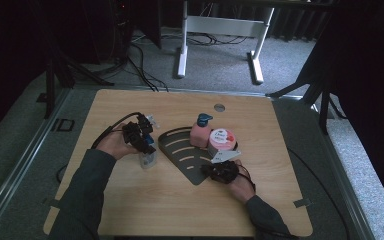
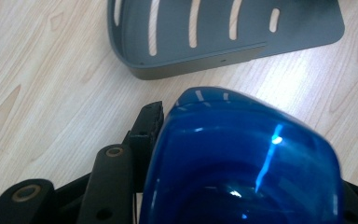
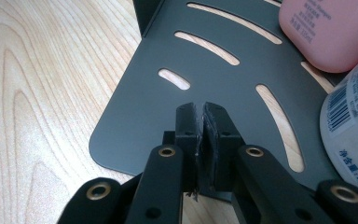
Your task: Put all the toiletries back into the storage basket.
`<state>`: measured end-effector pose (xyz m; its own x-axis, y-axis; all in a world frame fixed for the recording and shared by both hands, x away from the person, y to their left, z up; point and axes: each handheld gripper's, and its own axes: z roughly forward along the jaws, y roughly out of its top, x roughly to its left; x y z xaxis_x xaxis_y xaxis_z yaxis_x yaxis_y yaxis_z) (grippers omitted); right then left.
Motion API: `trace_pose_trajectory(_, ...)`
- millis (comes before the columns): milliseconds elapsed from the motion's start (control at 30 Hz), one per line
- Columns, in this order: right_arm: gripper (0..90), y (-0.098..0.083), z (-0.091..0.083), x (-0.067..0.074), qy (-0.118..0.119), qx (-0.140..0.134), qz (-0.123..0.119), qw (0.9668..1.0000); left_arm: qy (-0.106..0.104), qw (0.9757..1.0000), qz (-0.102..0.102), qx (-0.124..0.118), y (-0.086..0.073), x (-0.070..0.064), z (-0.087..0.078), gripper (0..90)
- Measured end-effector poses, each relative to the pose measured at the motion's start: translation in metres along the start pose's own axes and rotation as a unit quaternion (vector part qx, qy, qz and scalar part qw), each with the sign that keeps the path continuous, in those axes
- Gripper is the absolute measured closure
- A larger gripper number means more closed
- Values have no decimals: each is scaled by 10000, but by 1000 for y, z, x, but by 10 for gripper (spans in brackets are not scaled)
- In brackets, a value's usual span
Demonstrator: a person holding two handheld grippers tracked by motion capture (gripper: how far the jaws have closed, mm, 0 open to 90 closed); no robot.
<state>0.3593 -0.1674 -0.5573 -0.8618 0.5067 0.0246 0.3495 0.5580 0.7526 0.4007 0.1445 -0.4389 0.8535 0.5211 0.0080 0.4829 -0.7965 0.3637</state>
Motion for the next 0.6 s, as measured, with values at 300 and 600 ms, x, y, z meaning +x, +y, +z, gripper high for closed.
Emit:
trace_pose_trajectory(300, 848, 0, 0, 0, 1, 3, 11, 10000, -7, 9996, 278, -82, 7, -15, 0, 556)
trace_pose_trajectory(600, 848, 0, 0, 0, 4, 2, 13, 10000, -188, 9982, 519, -222, 18, -31, -3, 557)
